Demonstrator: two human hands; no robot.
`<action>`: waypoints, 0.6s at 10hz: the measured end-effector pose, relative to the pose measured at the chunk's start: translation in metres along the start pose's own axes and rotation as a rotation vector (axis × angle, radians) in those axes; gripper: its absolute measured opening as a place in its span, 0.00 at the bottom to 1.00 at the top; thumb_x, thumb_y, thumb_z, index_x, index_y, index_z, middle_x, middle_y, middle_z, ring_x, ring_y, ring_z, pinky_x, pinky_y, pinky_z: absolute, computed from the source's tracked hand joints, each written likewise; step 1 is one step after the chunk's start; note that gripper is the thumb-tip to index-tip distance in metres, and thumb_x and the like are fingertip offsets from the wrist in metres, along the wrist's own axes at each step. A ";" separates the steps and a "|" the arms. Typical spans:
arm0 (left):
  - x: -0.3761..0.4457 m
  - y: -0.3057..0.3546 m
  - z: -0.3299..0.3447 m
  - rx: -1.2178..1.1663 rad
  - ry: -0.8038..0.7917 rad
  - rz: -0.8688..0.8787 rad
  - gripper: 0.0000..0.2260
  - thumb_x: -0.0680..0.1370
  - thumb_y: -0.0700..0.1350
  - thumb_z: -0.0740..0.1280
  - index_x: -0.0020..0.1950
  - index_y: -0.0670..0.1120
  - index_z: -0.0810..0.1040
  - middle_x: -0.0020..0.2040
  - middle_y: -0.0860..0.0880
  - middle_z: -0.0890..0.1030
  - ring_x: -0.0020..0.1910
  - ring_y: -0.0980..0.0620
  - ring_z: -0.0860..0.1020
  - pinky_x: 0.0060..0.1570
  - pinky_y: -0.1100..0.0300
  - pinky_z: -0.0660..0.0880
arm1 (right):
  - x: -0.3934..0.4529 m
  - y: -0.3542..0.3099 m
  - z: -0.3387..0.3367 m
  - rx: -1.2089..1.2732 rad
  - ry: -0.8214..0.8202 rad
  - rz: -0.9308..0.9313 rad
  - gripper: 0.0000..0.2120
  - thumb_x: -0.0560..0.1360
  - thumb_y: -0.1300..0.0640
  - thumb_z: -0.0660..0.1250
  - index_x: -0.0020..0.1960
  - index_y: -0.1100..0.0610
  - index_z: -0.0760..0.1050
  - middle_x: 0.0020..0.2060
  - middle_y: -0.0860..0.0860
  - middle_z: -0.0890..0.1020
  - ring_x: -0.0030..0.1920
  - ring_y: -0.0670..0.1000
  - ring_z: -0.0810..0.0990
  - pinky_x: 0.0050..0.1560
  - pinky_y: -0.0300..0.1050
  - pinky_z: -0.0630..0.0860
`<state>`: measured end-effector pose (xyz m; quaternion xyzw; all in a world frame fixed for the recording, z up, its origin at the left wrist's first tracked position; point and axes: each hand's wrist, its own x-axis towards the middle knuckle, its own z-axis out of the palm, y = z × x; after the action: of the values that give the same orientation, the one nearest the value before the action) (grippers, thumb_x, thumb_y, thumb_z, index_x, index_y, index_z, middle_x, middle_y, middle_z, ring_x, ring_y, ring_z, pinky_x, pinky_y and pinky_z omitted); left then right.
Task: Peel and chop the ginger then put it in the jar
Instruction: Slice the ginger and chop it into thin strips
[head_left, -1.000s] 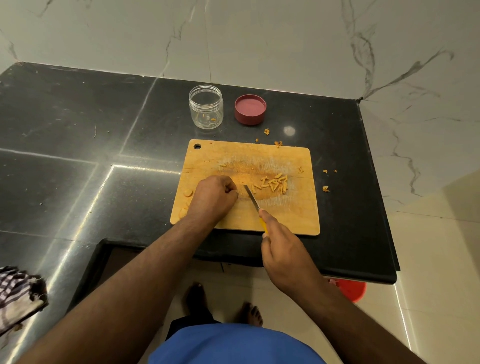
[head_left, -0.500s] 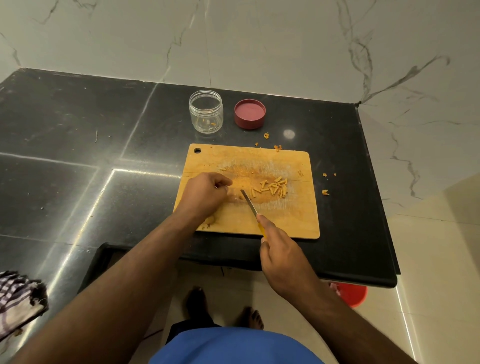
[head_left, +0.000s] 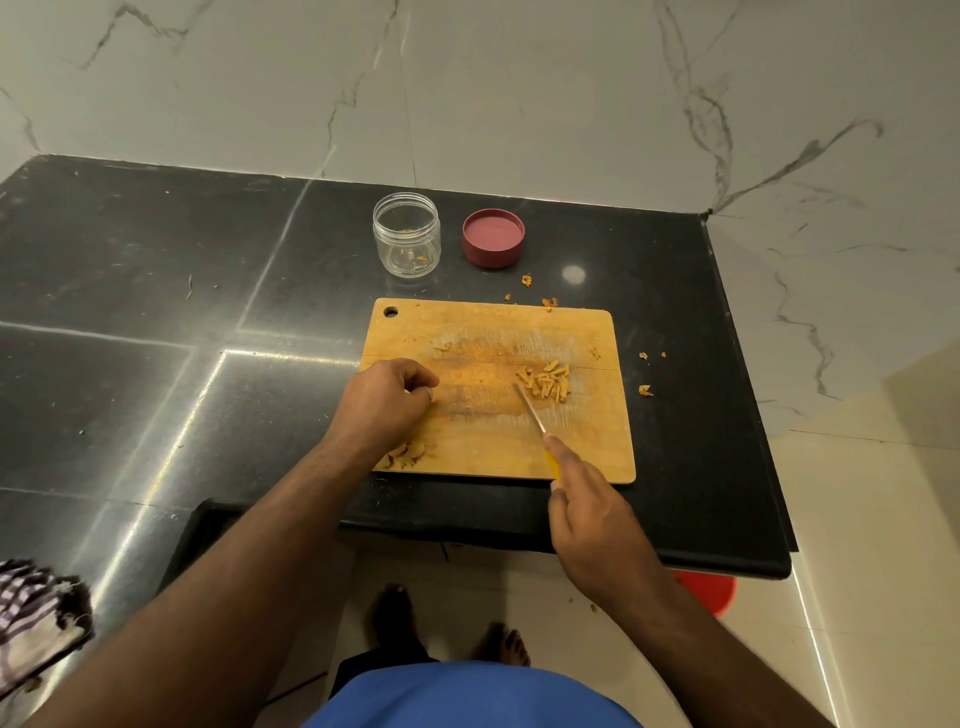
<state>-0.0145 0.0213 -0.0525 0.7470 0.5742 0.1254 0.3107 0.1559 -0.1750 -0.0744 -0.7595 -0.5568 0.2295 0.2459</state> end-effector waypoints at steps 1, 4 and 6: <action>0.000 0.003 0.003 -0.013 -0.020 0.009 0.11 0.81 0.44 0.66 0.61 0.49 0.82 0.57 0.51 0.82 0.52 0.57 0.74 0.49 0.60 0.73 | 0.001 0.004 0.000 0.020 -0.025 -0.037 0.26 0.82 0.57 0.52 0.79 0.47 0.56 0.64 0.53 0.75 0.59 0.52 0.76 0.58 0.44 0.74; 0.001 -0.003 -0.009 -0.026 0.006 0.003 0.10 0.80 0.44 0.67 0.60 0.49 0.82 0.56 0.52 0.82 0.52 0.57 0.75 0.49 0.59 0.72 | 0.001 0.016 -0.017 0.133 0.043 0.065 0.25 0.83 0.57 0.56 0.79 0.47 0.57 0.68 0.44 0.71 0.60 0.42 0.75 0.59 0.43 0.76; 0.001 -0.010 -0.018 -0.020 -0.010 -0.016 0.10 0.81 0.43 0.66 0.60 0.49 0.83 0.57 0.52 0.82 0.52 0.57 0.74 0.44 0.62 0.71 | 0.008 0.009 -0.012 0.117 -0.027 0.043 0.24 0.83 0.57 0.56 0.78 0.47 0.58 0.68 0.48 0.72 0.60 0.42 0.73 0.60 0.40 0.73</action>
<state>-0.0312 0.0293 -0.0449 0.7399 0.5774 0.1246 0.3219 0.1722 -0.1715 -0.0716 -0.7524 -0.5294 0.2772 0.2771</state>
